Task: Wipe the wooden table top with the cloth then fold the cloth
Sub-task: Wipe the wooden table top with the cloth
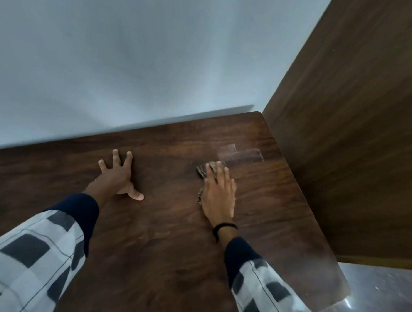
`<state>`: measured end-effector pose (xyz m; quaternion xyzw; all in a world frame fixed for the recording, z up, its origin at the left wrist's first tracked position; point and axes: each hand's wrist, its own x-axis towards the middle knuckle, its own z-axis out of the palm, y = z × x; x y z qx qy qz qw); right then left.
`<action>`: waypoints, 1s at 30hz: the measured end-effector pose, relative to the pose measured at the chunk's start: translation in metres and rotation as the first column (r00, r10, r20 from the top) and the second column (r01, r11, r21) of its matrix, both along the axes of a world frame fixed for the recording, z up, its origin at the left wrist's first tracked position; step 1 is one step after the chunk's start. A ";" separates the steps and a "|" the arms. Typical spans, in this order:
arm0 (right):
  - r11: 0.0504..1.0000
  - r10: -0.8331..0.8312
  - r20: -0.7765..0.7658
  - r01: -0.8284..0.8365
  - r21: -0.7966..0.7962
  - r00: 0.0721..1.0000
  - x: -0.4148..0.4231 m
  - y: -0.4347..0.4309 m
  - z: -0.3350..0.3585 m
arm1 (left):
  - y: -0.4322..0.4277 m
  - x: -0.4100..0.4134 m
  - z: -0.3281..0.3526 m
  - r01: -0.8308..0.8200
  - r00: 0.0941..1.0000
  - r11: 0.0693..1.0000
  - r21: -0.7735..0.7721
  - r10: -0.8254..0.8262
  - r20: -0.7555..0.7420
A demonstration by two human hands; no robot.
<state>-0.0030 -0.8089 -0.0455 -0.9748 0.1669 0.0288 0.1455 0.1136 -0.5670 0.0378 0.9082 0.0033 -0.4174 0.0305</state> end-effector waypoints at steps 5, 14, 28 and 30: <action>0.999 0.023 -0.011 -0.023 0.032 1.000 -0.082 0.041 -0.005 | -0.003 0.000 0.001 0.050 0.998 0.999 0.018 -0.050 0.023; 0.993 -0.111 -0.018 0.111 0.038 0.994 -0.074 0.017 0.001 | 0.005 -0.005 -0.008 -0.020 0.998 0.999 -0.033 0.022 0.067; 0.990 -0.141 -0.002 0.141 0.022 0.990 -0.147 0.043 -0.002 | 0.008 0.005 -0.020 -0.014 0.996 1.000 0.002 0.014 0.092; 0.999 0.003 0.000 -0.003 0.049 1.000 -0.150 0.060 -0.007 | 0.008 0.009 -0.023 0.002 0.996 1.000 0.006 -0.002 0.092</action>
